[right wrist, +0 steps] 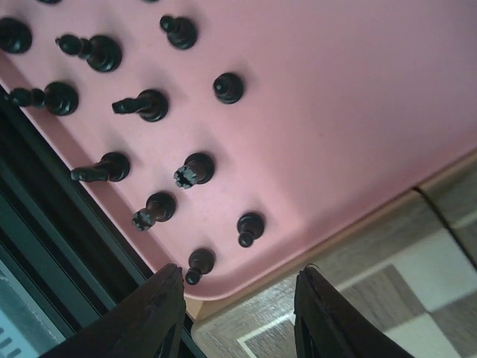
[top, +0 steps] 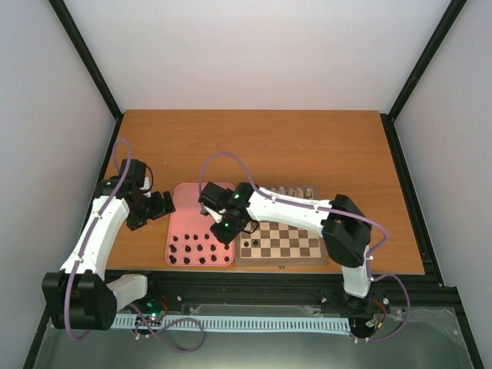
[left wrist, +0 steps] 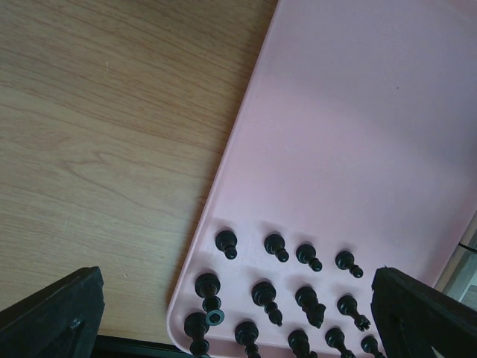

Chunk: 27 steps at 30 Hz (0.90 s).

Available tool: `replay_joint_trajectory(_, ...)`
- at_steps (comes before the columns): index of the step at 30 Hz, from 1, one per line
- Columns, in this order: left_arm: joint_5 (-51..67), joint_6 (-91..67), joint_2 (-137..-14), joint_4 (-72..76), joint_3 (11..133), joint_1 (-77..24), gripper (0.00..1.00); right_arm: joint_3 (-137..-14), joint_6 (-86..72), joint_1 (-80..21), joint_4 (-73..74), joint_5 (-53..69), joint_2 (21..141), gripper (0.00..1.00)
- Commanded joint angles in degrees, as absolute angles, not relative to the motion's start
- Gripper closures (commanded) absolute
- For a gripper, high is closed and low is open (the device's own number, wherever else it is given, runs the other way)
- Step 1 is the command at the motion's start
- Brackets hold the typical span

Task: Set up the chess pieces on the board
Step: Pick up the chess piece from the storage box.

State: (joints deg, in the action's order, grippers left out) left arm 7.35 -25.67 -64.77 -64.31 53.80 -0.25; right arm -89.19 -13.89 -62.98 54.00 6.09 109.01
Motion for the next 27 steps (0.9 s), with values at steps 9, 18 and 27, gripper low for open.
replay_joint_trajectory(9,7.5,-25.0,-63.7,-65.3,54.1,0.1,0.00,-90.5,-10.8,-63.9,53.5,11.1,116.1,0.58)
replay_joint_trajectory(18,7.3,-24.8,-63.8,-65.4,54.2,0.1,0.00,-90.7,-10.5,-63.7,53.2,10.6,118.7,0.62)
replay_joint_trajectory(27,7.5,-24.9,-64.2,-65.3,54.3,0.1,0.00,-90.7,-10.4,-63.4,52.9,10.3,119.8,0.67)
